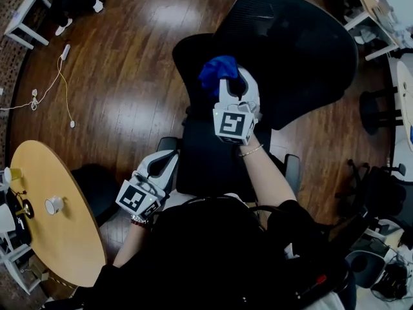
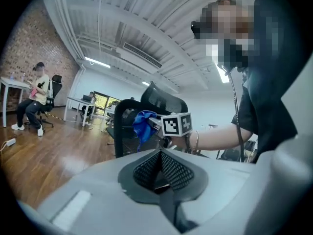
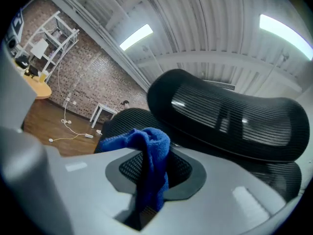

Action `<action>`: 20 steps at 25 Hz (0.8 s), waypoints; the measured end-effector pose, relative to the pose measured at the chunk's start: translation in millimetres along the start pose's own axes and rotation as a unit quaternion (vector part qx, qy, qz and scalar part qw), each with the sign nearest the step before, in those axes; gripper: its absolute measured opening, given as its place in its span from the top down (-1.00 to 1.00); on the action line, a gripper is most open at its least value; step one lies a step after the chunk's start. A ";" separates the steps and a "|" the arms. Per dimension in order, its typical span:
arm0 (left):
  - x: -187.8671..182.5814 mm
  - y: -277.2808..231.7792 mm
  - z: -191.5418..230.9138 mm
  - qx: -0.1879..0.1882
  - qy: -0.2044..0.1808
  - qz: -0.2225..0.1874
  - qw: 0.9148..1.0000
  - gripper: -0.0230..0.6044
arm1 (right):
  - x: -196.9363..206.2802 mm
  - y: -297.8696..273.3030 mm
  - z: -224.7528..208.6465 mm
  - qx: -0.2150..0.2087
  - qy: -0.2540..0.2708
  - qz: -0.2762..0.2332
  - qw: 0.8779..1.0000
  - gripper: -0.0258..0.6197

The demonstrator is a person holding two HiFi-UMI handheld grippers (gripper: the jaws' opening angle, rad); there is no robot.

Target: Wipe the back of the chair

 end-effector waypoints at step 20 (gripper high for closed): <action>50.3 -97.6 -99.2 0.063 0.038 0.045 0.996 0.93 | 91.3 152.4 -207.0 0.153 -0.026 0.120 0.981 0.66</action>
Point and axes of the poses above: the fingertips, and each gripper's own axes: y backward along the fingers, z to its left, x out of its underside, the point moved 10 cm from there along y, backward along the fingers, and after that the axes turned 9 degrees about -z, right-handed, at the moved point
